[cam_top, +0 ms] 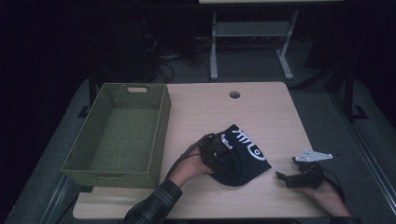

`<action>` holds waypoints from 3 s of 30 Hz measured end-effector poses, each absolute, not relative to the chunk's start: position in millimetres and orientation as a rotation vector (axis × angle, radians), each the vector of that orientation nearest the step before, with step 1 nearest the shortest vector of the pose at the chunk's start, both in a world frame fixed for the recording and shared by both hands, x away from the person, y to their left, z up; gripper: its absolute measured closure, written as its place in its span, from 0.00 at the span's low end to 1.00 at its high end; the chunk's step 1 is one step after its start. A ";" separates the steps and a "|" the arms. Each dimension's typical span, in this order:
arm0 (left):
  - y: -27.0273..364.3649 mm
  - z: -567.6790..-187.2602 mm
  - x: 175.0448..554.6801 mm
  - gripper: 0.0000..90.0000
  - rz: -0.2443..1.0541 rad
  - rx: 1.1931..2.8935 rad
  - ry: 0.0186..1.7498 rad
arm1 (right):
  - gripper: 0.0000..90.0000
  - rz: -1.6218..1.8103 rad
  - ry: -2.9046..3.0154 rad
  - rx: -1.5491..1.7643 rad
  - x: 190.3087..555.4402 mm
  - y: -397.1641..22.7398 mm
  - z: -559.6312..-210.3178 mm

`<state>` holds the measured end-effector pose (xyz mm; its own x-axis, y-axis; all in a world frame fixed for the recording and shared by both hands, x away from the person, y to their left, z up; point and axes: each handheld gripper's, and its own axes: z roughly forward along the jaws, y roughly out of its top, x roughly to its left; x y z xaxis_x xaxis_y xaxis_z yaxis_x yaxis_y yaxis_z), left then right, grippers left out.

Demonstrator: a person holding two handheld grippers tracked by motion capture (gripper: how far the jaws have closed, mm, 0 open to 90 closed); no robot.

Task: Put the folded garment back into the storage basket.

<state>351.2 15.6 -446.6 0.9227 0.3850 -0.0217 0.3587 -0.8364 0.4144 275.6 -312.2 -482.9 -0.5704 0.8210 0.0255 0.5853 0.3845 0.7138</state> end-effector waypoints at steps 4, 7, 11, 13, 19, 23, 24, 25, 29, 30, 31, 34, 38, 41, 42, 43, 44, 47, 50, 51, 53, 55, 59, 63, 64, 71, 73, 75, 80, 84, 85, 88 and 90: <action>18.0 -445.0 352.4 0.37 0.085 2.660 0.537 | 0.08 0.991 2.316 1.227 275.6 -312.1 -482.9; 20.0 -443.4 353.7 0.51 0.073 2.661 0.524 | 0.08 0.991 2.316 1.226 275.6 -312.2 -483.0; 21.6 -442.0 354.9 0.69 0.040 2.658 0.518 | 0.08 0.991 2.316 1.226 275.6 -312.2 -483.0; 21.7 -441.7 355.2 0.75 0.029 2.658 0.519 | 0.08 0.992 2.316 1.226 275.6 -312.2 -482.9; 21.4 -440.7 355.5 0.79 0.021 2.657 0.520 | 0.08 0.992 2.316 1.227 275.6 -312.2 -482.9; 22.8 -436.2 355.4 0.80 0.005 2.627 0.530 | 0.08 0.992 2.316 1.226 275.7 -312.2 -482.9; 23.3 -434.4 355.3 0.80 0.007 2.620 0.529 | 0.08 0.992 2.316 1.226 275.7 -312.2 -482.9; 24.0 -432.3 355.1 0.80 0.008 2.609 0.531 | 0.08 0.992 2.316 1.228 275.6 -312.2 -482.9; 26.6 -423.8 355.0 0.81 0.004 2.579 0.531 | 0.08 0.992 2.316 1.228 275.6 -312.2 -482.9; 26.6 -423.8 355.0 0.81 0.004 2.579 0.531 | 0.08 0.992 2.316 1.228 275.6 -312.2 -482.9; 27.7 -420.9 355.5 0.81 -0.002 2.571 0.533 | 0.08 0.992 2.316 1.227 275.6 -312.2 -482.9; 28.3 -415.5 356.2 0.81 0.001 2.559 0.538 | 0.08 0.991 2.316 1.226 275.6 -312.2 -482.9; 29.1 -407.3 356.9 0.81 0.006 2.546 0.538 | 0.08 0.992 2.316 1.227 275.7 -312.1 -483.0; 30.8 -401.2 358.2 0.81 0.001 2.531 0.537 | 0.08 0.991 2.315 1.227 275.7 -312.1 -483.0; 31.1 -399.3 358.6 0.81 0.005 2.524 0.539 | 0.08 0.992 2.315 1.227 275.7 -312.2 -482.9; 31.5 -397.0 359.1 0.81 0.005 2.519 0.540 | 0.08 0.991 2.315 1.227 275.6 -312.1 -482.9; 32.1 -394.5 360.0 0.81 0.000 2.520 0.537 | 0.08 0.991 2.315 1.229 275.6 -312.1 -482.9; 33.5 -388.5 361.5 0.81 0.002 2.508 0.540 | 0.08 0.991 2.315 1.227 275.6 -312.2 -482.9; 35.0 -382.4 362.2 0.81 -0.001 2.493 0.546 | 0.08 0.991 2.315 1.227 275.7 -312.2 -482.9; 35.7 -380.6 362.9 0.81 0.004 2.499 0.538 | 0.08 0.991 2.315 1.226 275.7 -312.2 -482.9; 36.8 -376.4 363.6 0.81 0.005 2.498 0.536 | 0.08 0.991 2.315 1.227 275.6 -312.2 -482.9; 37.6 -370.8 364.1 0.81 0.004 2.488 0.540 | 0.08 0.990 2.315 1.232 275.4 -312.0 -482.9; 39.8 -361.4 365.3 0.81 0.001 2.477 0.538 | 0.08 0.991 2.316 1.233 275.4 -312.0 -482.9; 41.9 -353.6 366.2 0.81 0.004 2.471 0.535 | 0.08 0.991 2.316 1.234 275.4 -311.9 -482.9; 43.5 -348.3 367.0 0.81 0.008 2.469 0.532 | 0.08 0.991 2.316 1.235 275.3 -311.9 -482.8; 51.1 -332.3 370.6 0.81 0.029 2.467 0.529 | 0.07 0.991 2.318 1.237 275.3 -311.5 -482.9; 53.6 -327.9 371.4 0.81 0.036 2.464 0.530 | 0.07 0.990 2.318 1.237 275.3 -311.5 -482.8; 55.3 -324.8 371.7 0.81 0.038 2.463 0.536 | 0.04 0.986 2.321 1.238 275.4 -311.4 -483.0; 64.8 -310.4 373.5 0.81 0.060 2.456 0.549 | 0.01 0.973 2.321 1.252 275.9 -311.4 -483.4; 72.6 -300.8 374.8 0.81 0.075 2.459 0.555 | 0.01 0.973 2.321 1.251 275.9 -311.5 -483.4; 74.8 -298.4 375.3 0.81 0.080 2.465 0.551 | 0.01 0.973 2.321 1.251 275.9 -311.5 -483.4; 81.0 -291.6 375.5 0.81 0.094 2.461 0.568 | 0.01 0.972 2.320 1.251 275.9 -311.5 -483.4; 83.3 -289.3 375.8 0.81 0.100 2.461 0.571 | 0.01 0.974 2.320 1.253 275.9 -311.5 -483.4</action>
